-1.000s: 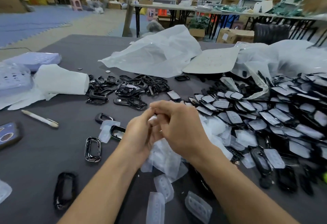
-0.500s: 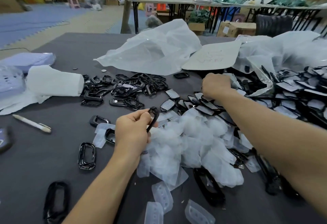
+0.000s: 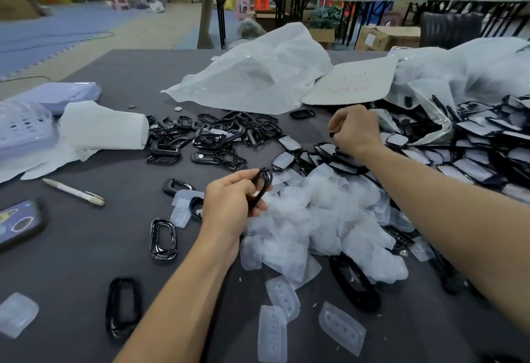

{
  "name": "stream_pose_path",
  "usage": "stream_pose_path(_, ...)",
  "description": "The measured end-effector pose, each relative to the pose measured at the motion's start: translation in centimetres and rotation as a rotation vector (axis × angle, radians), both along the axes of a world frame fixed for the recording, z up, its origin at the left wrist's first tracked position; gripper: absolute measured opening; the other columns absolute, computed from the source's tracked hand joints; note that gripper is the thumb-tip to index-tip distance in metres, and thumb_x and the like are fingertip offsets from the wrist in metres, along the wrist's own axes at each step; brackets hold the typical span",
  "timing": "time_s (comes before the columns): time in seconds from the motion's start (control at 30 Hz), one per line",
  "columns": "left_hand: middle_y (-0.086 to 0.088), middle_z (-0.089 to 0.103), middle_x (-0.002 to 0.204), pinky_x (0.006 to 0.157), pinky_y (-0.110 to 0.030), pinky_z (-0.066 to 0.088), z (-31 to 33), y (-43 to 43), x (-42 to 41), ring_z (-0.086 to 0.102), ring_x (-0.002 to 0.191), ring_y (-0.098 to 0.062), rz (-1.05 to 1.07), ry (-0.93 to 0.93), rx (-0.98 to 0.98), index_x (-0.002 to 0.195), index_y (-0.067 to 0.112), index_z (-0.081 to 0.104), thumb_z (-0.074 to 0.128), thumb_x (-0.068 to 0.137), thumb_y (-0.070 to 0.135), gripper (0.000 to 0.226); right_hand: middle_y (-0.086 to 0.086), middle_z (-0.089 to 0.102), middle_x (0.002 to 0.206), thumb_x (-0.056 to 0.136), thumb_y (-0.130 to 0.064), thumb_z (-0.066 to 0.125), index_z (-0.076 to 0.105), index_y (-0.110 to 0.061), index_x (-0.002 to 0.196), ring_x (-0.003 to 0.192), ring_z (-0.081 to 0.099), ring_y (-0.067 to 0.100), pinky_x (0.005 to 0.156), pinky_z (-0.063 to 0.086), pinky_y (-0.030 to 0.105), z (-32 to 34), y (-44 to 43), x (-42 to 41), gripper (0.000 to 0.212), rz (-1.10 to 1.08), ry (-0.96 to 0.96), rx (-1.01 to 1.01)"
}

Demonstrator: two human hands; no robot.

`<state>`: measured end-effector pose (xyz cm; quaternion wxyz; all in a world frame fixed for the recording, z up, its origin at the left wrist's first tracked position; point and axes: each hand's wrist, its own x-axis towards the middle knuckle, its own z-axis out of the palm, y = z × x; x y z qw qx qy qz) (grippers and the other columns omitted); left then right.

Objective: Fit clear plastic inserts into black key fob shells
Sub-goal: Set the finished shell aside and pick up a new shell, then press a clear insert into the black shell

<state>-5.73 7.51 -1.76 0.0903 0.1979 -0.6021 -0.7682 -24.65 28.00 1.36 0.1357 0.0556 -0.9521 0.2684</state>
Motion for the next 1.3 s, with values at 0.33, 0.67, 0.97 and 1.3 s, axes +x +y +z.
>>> stream_pose_path(0.33,-0.004,0.081,0.087,0.063,-0.025,0.062,-0.5,-0.3,0.3,0.078,0.087,-0.019,-0.027,0.084,-0.016,0.102,0.014,0.07,0.057,0.098,-0.013,0.03,0.007,0.07,0.073,0.085,0.013,0.062,0.077,-0.025,0.076,0.06,0.056,0.007,0.056,0.051,0.029,0.5,-6.0,15.4,0.041,0.21,-0.057,-0.77)
stream_pose_path(0.67,0.003,0.076,0.065,0.054,-0.028,0.06,-0.2,0.0,0.6,0.075,0.058,-0.016,0.114,0.052,-0.412,0.074,0.032,0.081,0.083,0.079,0.014,0.018,-0.002,0.072,0.065,0.075,-0.001,0.083,0.072,-0.017,0.074,0.054,0.062,0.01,0.059,0.052,0.025,-1.3,-6.0,17.8,0.019,0.121,-0.123,-0.885)
stream_pose_path(0.97,-0.003,0.08,0.076,0.054,-0.021,0.056,0.3,0.2,0.8,0.07,0.054,-0.014,-0.029,0.061,-0.348,0.077,0.028,0.084,0.071,0.091,0.006,0.03,0.009,0.077,0.075,0.084,0.013,0.068,0.081,-0.008,0.08,0.071,0.072,0.019,0.073,0.061,0.027,-1.5,-5.5,16.8,0.025,0.19,-0.259,-1.117)
stream_pose_path(1.3,-0.009,0.08,0.08,0.056,-0.019,0.055,0.7,-0.5,1.0,0.068,0.057,-0.013,-0.114,0.066,-0.224,0.082,0.021,0.083,0.066,0.094,-0.001,0.031,-0.002,0.079,0.077,0.077,0.012,0.07,0.082,-0.018,0.079,0.08,0.076,0.015,0.077,0.06,0.03,-1.6,-5.4,17.1,0.033,0.149,-0.155,-0.879)
